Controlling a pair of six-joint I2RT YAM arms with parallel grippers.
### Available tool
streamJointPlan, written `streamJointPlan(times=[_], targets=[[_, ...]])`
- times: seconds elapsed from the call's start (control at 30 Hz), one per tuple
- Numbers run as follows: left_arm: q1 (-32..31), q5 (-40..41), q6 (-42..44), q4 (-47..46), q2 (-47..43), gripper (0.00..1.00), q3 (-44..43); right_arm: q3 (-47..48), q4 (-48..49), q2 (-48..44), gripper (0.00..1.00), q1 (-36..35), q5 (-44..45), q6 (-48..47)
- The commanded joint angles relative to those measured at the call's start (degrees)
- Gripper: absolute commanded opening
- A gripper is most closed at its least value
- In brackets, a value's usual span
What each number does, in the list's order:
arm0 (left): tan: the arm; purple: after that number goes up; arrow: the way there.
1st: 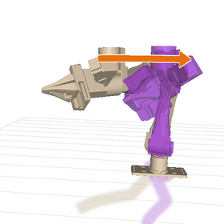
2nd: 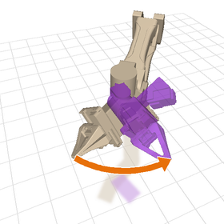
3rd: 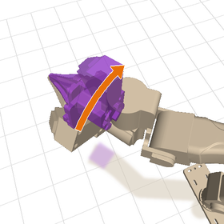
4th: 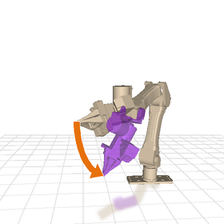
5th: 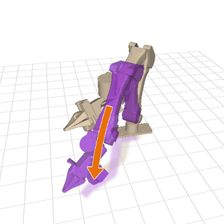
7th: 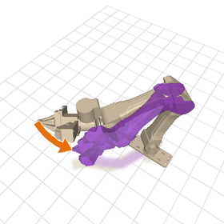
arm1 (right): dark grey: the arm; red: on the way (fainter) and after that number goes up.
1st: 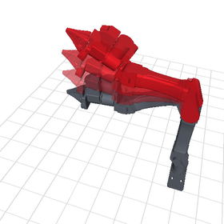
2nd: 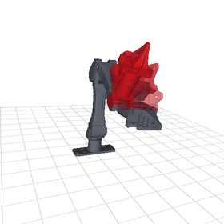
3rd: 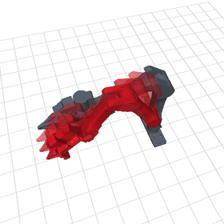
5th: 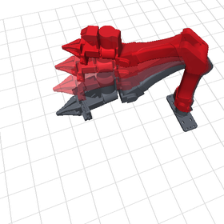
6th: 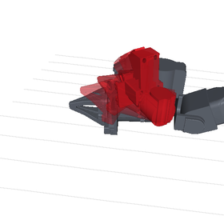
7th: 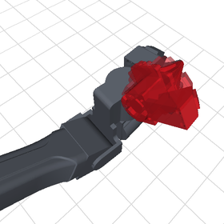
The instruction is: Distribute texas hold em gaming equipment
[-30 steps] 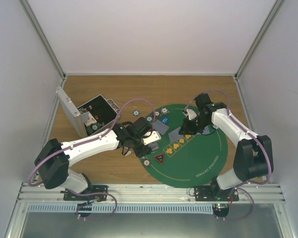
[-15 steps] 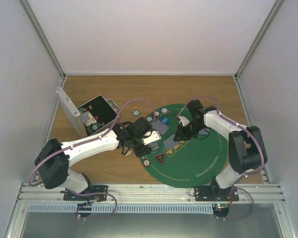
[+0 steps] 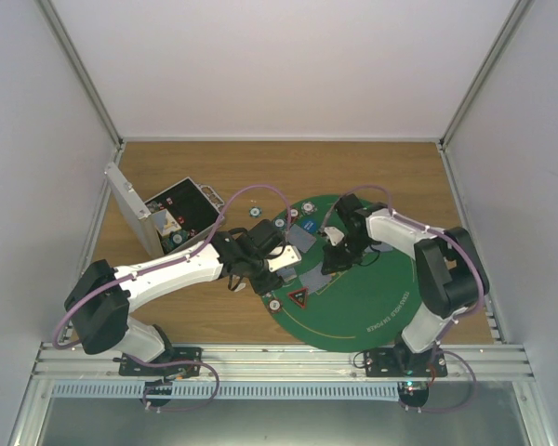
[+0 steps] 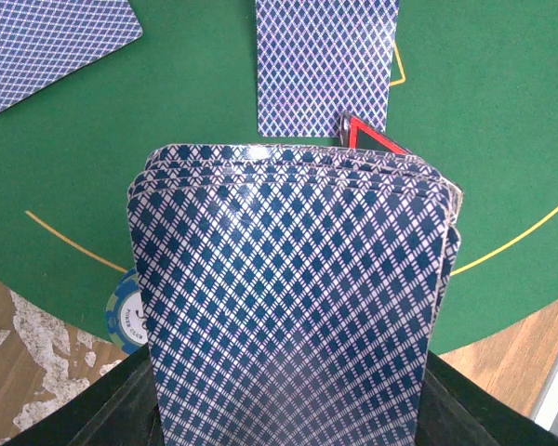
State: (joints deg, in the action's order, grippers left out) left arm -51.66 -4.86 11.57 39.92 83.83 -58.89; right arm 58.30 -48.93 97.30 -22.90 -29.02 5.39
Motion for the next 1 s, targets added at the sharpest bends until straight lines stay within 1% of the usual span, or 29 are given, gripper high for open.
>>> streamJointPlan(times=[0.0,0.33,0.6,0.7,0.73,0.8,0.9,0.97], targets=[[-0.11,-0.14,0.45,-1.42,-1.41,0.58,0.54,0.58,1.31,1.14,0.01,-0.66,1.73,0.24],[-0.11,-0.10,0.39,-1.34,-1.40,0.58,0.44,3.47,3.27,4.71,0.00,-1.43,-0.44,1.01],[-0.11,-0.35,0.39,-1.51,-1.24,0.58,0.49,4.01,3.48,5.61,0.01,-1.65,-1.19,0.59],[-0.11,-0.38,0.42,-1.50,-1.30,0.58,0.45,4.23,3.11,5.51,0.01,-1.63,-0.12,0.80],[-0.11,-0.34,0.44,-1.51,-1.30,0.58,0.45,4.27,2.99,5.26,0.03,-1.63,0.51,0.99],[-0.11,-0.30,0.44,-1.51,-1.30,0.58,0.45,4.36,2.51,4.81,0.12,-1.63,1.33,1.26],[-0.11,-0.18,0.39,-1.43,-1.30,0.58,0.45,4.45,1.51,3.83,0.22,-1.63,3.00,1.59],[-0.09,-0.18,0.51,-1.38,-1.34,0.58,0.45,4.52,0.66,3.03,0.25,-1.63,4.59,1.77]])
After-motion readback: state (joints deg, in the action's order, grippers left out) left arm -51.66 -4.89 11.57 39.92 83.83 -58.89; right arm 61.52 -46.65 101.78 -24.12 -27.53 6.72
